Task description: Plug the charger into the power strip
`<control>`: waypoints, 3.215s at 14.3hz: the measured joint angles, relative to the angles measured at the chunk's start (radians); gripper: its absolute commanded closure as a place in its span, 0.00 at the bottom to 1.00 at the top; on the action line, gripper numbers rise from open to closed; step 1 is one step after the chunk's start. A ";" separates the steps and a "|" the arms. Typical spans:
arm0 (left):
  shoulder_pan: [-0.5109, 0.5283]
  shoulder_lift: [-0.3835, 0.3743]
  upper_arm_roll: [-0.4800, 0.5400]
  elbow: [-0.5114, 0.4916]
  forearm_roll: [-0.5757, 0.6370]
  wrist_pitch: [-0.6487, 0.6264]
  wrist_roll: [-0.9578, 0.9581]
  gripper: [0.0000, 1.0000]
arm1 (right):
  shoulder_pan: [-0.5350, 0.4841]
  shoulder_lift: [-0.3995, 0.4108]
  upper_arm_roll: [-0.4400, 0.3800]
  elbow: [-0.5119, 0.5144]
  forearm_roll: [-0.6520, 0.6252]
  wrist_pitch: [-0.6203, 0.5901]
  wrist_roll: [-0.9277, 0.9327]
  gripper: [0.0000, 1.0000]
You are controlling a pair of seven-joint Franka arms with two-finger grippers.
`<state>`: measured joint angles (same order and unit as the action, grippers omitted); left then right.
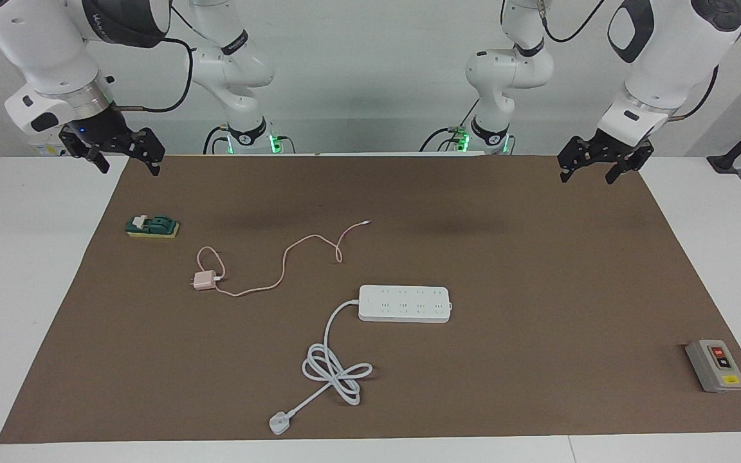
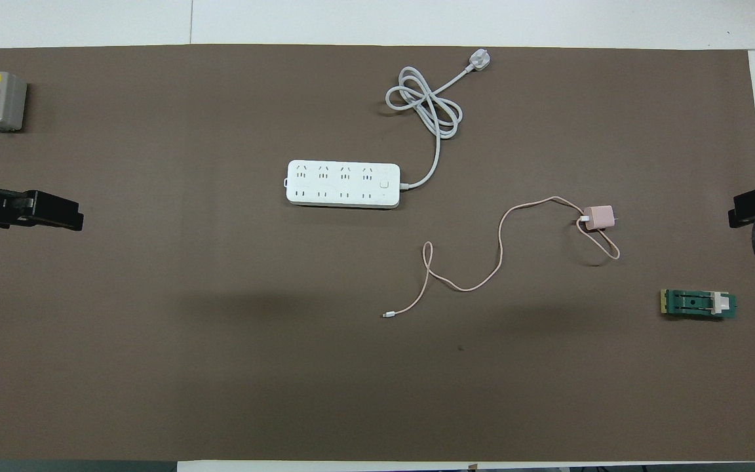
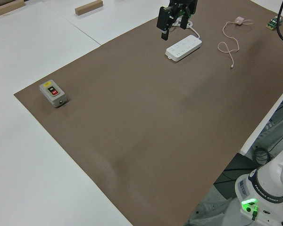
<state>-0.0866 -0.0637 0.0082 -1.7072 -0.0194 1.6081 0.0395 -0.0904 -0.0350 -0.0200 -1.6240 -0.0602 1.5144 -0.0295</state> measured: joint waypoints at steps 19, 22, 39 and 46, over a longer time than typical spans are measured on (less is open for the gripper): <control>0.005 0.000 0.007 0.000 0.000 0.004 0.000 0.00 | -0.176 0.237 -0.005 -0.090 0.448 0.086 0.660 0.00; 0.010 0.000 0.010 0.000 0.000 0.009 0.001 0.00 | -0.189 0.295 -0.005 -0.092 0.538 0.118 0.752 0.00; 0.014 -0.042 0.000 -0.264 -0.604 0.208 0.128 0.00 | -0.216 0.556 -0.002 -0.092 0.766 0.212 0.779 0.00; -0.042 0.035 -0.010 -0.366 -1.121 0.244 0.370 0.00 | -0.216 0.608 0.002 -0.090 0.792 0.253 0.782 0.00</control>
<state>-0.1289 -0.0288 -0.0020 -2.0734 -1.1407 1.8521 0.4099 -0.3064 0.5727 -0.0178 -1.7143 0.7320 1.7678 0.7521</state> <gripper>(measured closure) 0.000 0.000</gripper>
